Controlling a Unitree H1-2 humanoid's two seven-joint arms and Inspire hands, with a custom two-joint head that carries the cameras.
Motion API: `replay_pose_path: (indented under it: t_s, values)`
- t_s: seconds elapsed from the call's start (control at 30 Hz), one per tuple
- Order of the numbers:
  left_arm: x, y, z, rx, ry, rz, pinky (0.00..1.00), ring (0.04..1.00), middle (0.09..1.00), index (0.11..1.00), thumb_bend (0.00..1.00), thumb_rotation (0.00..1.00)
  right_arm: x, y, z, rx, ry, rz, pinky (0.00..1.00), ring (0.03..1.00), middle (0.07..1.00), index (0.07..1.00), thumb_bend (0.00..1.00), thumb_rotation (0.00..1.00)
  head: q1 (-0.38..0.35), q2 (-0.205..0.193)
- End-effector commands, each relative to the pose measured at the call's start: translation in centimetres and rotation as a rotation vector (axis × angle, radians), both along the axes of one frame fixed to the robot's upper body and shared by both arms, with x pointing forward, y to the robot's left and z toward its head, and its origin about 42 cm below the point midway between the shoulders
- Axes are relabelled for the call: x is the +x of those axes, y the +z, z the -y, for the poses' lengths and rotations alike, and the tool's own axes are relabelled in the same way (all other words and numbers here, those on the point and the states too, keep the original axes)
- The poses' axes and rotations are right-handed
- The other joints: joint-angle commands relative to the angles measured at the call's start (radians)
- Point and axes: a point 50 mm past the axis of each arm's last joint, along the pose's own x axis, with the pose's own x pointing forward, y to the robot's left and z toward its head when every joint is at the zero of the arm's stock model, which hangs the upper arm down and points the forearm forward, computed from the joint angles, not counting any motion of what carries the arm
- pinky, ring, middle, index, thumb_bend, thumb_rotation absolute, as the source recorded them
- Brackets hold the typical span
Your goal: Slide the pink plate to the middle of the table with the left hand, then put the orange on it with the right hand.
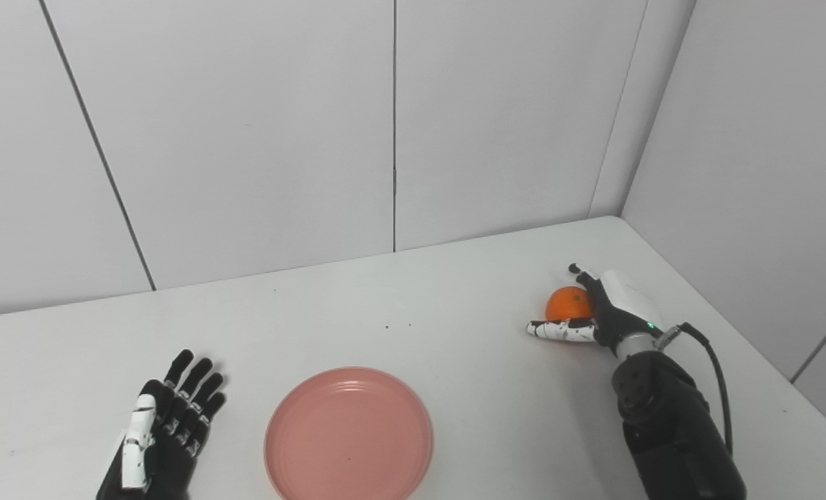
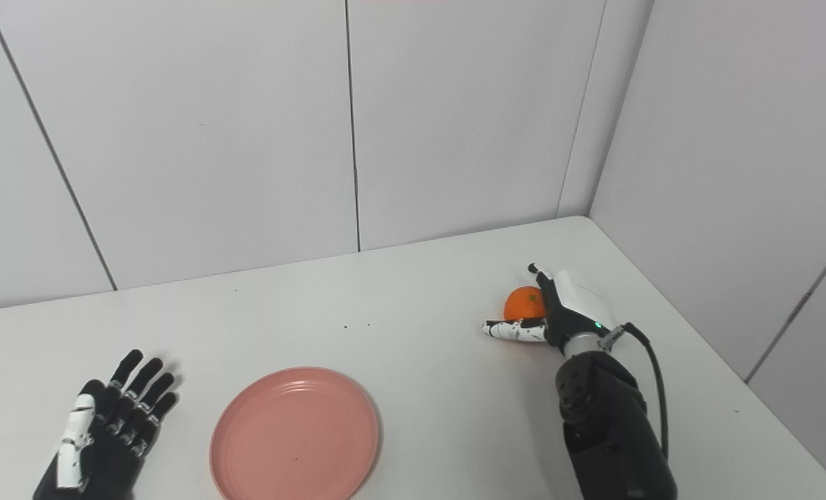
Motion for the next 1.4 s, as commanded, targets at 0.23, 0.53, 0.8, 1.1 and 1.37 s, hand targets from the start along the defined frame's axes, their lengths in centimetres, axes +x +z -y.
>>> replay_pose_path:
  t_s: [0.23,0.53,0.8,1.1,1.37]
  values:
    - [-0.5,-1.5,-0.7,0.017,-0.006,-0.091,0.97,0.950,0.954,0.947,0.31,1.00,0.4,3.1,0.7,-0.056,-0.012,0.020,0.72,0.841,0.870,0.894,0.99,0.45,0.002,0.010]
    - [-0.4,-1.4,-0.6,0.018,-0.005,-0.091,0.97,0.946,0.950,0.944,0.31,1.00,0.4,2.9,1.3,0.006,-0.046,0.026,0.70,0.800,0.839,0.858,0.97,0.36,0.004,0.013]
    - [-0.4,-1.3,-0.7,0.016,-0.002,-0.093,0.97,0.944,0.948,0.942,0.31,1.00,1.1,1.8,1.6,0.016,-0.058,0.037,0.59,0.665,0.713,0.700,0.90,0.31,0.007,0.013]
    - [-0.3,-1.4,-0.7,0.014,0.001,-0.101,0.96,0.944,0.952,0.944,0.31,1.00,2.0,0.5,1.7,0.038,-0.062,0.050,0.43,0.475,0.520,0.513,0.74,0.25,0.007,0.018]
    - [-0.3,-1.5,-0.6,0.014,0.004,-0.099,0.96,0.940,0.946,0.938,0.31,1.00,2.3,-0.2,1.7,0.059,-0.063,0.093,0.38,0.435,0.477,0.495,0.66,0.15,0.011,0.019]
